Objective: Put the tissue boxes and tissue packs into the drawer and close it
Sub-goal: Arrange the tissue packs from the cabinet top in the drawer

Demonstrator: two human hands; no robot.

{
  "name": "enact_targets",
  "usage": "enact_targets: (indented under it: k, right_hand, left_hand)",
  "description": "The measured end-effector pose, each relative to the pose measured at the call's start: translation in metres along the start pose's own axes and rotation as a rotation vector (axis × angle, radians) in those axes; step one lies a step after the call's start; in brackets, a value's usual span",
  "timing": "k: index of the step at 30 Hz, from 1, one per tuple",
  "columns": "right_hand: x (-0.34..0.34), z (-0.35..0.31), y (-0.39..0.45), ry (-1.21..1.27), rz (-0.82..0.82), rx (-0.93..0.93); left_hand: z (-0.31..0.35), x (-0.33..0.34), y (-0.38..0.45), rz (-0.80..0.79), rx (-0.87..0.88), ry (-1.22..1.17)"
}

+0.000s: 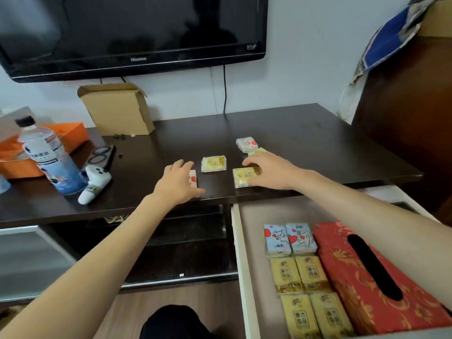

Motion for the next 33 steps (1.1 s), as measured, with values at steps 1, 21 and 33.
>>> enact_targets:
  k: [1, 21, 33]
  right_hand:
    - [-0.006, 0.007, 0.004, 0.013, 0.07, 0.03]
    - [-0.017, 0.077, 0.022, -0.098, 0.121, 0.416]
    - [-0.002, 0.095, 0.016, 0.285, -0.104, 0.19]
  left_hand:
    - [-0.005, 0.005, 0.004, -0.058, -0.011, -0.044]
    - [0.013, 0.02, -0.004, -0.132, 0.071, 0.042]
    - [0.046, 0.019, -0.03, -0.063, 0.114, -0.159]
Point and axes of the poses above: each hand's wrist, its own y-axis towards the middle knuckle, its own x-axis out of the palm, z = x × y, the point moved 7 cm from there along y, towards the middle knuckle, and after that the axes turned 6 degrees about -z, right-handed, at the moved point
